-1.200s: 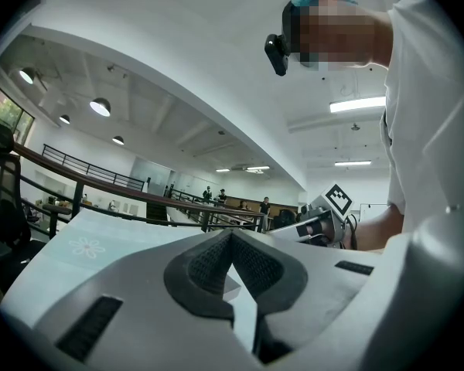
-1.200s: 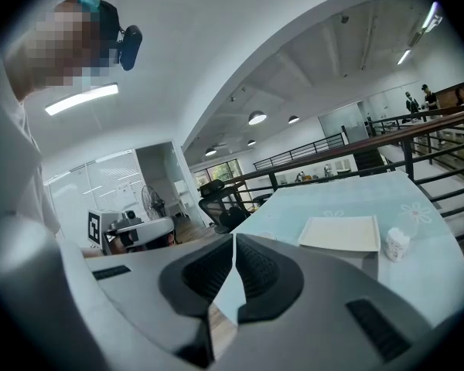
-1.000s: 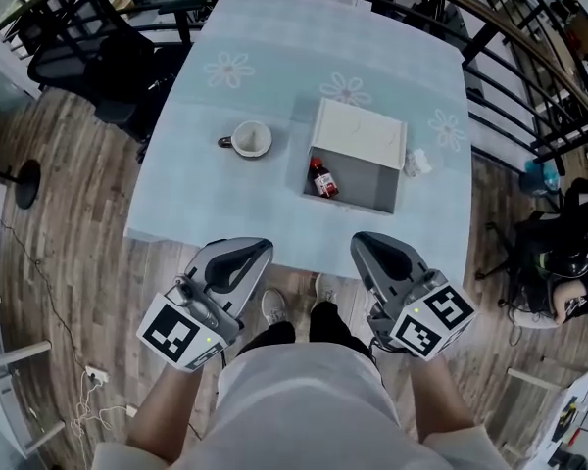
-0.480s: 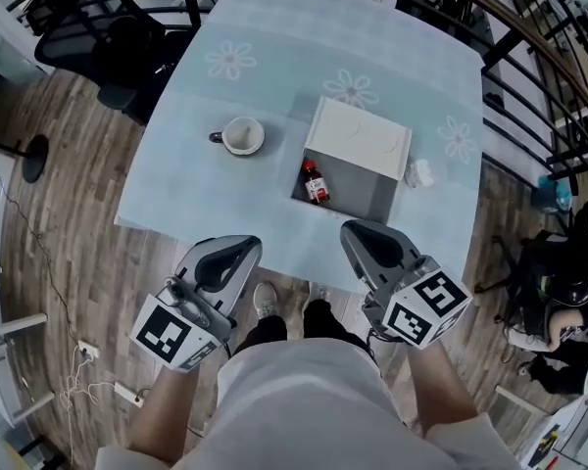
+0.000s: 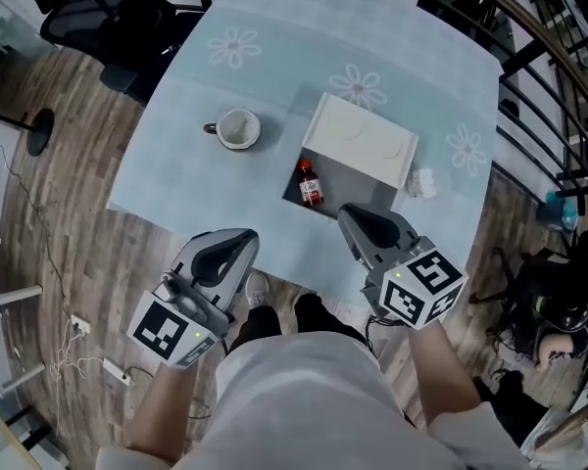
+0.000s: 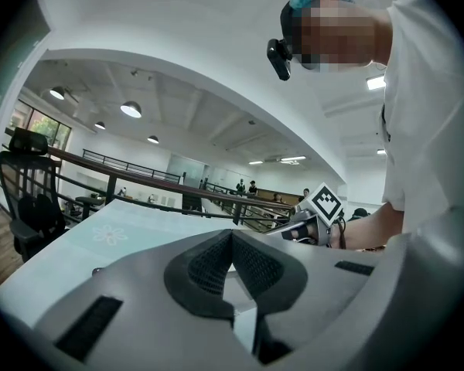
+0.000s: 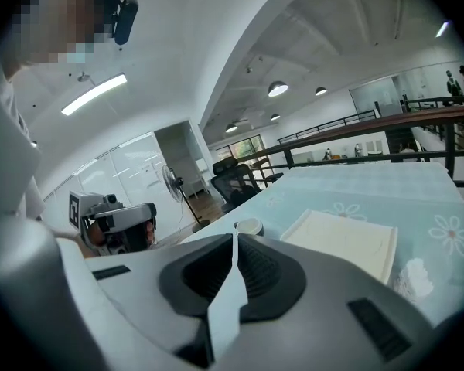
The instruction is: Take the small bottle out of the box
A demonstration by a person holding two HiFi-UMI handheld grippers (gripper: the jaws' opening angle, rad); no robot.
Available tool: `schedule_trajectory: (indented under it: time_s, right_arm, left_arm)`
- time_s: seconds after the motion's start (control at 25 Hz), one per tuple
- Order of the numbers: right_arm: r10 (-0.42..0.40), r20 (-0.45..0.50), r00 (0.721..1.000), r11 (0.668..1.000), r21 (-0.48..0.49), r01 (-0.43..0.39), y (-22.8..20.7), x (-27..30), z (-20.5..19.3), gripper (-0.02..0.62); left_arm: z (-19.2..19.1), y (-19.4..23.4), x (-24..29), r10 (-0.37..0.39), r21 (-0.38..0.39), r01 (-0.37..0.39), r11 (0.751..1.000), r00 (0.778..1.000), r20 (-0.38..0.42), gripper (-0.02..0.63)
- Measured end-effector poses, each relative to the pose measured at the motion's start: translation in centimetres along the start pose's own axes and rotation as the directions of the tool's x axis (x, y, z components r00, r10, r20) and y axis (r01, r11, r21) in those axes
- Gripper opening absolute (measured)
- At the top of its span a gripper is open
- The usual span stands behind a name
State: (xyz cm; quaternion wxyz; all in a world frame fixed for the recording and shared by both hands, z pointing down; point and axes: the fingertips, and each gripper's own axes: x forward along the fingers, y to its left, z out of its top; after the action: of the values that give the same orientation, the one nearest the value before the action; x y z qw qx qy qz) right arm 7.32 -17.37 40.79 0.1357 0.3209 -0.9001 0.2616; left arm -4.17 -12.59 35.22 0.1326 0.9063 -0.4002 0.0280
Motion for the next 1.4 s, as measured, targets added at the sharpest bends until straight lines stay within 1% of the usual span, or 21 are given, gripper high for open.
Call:
schedule_trajectory:
  time_s: [0.4, 1.0, 1.08, 1.2, 1.4]
  right_arm:
    - [0.021, -0.094, 0.995, 1.000, -0.021, -0.024, -3.4, 3.4, -1.6, 0.025]
    - [-0.011, -0.239, 0.971, 0.998, -0.058, -0.003, -6.5, 7.8, -5.7, 0.029]
    - [-0.010, -0.258, 0.966, 0.998, -0.058, -0.006, -6.6, 8.5, -6.3, 0.041]
    - [-0.010, -0.286, 0.958, 0.998, -0.056, -0.006, -7.0, 9.5, -7.1, 0.096]
    - [-0.019, -0.319, 0.948, 0.998, -0.061, 0.000, -7.4, 10.9, -8.0, 0.115]
  left_arm:
    - [-1.4, 1.3, 1.6, 0.052, -0.031, -0.053, 0.998, 0.999, -0.015, 0.006]
    - [-4.0, 3.3, 1.9, 0.078, -0.090, -0.081, 0.993, 0.996, -0.034, 0.006]
    - [-4.4, 3.7, 1.9, 0.080, -0.098, -0.083, 0.992, 0.996, -0.039, 0.006]
    - [-4.9, 4.1, 1.9, 0.081, -0.108, -0.085, 0.990, 0.996, -0.042, 0.006]
    - [-5.6, 4.8, 1.7, 0.085, -0.127, -0.090, 0.988, 0.995, -0.048, 0.006]
